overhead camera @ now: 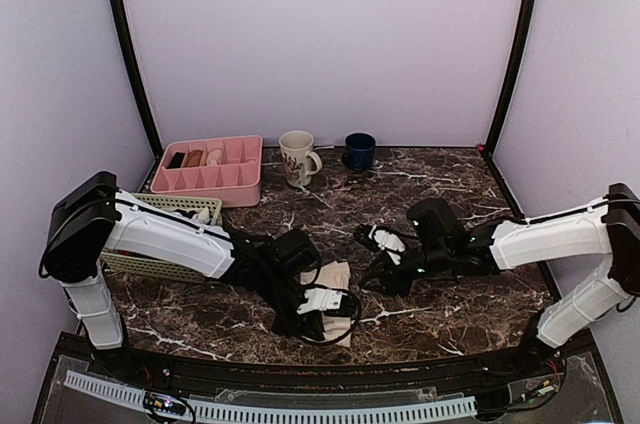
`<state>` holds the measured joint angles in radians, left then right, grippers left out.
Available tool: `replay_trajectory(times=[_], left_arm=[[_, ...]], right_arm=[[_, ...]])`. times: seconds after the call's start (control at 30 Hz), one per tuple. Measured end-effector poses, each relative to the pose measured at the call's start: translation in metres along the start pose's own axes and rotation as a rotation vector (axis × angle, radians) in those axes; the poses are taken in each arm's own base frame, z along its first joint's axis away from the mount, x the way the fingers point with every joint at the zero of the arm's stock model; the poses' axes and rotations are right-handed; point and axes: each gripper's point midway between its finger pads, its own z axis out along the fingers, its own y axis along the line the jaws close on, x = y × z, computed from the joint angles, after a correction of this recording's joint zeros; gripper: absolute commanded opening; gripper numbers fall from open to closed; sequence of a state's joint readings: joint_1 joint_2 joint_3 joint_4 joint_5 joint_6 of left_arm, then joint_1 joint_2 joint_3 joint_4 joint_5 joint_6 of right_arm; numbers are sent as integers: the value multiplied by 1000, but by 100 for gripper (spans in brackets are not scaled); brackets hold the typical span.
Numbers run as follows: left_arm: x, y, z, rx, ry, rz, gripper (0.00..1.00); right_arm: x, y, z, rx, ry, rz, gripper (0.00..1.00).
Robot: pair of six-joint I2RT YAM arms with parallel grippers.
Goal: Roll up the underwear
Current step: Roll the underwear at the center of the board.
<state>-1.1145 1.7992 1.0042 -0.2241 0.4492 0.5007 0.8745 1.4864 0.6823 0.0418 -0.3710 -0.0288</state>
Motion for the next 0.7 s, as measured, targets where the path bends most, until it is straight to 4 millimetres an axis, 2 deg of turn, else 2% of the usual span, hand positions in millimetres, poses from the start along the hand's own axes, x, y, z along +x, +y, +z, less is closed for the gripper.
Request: replay_trajectory(times=[0.13, 0.27, 0.5, 0.7], left_arm=[[1, 2, -3, 145, -26, -139, 1], [7, 1, -8, 296, -69, -285, 0], [11, 1, -9, 518, -123, -497, 0], [10, 6, -10, 615, -147, -600, 0]], right_arm=[[-14, 6, -35, 60, -104, -38, 39], [-11, 21, -48, 75, -143, -78, 40], [18, 71, -27, 3, -65, -181, 42], [41, 95, 7, -40, 42, -249, 45]])
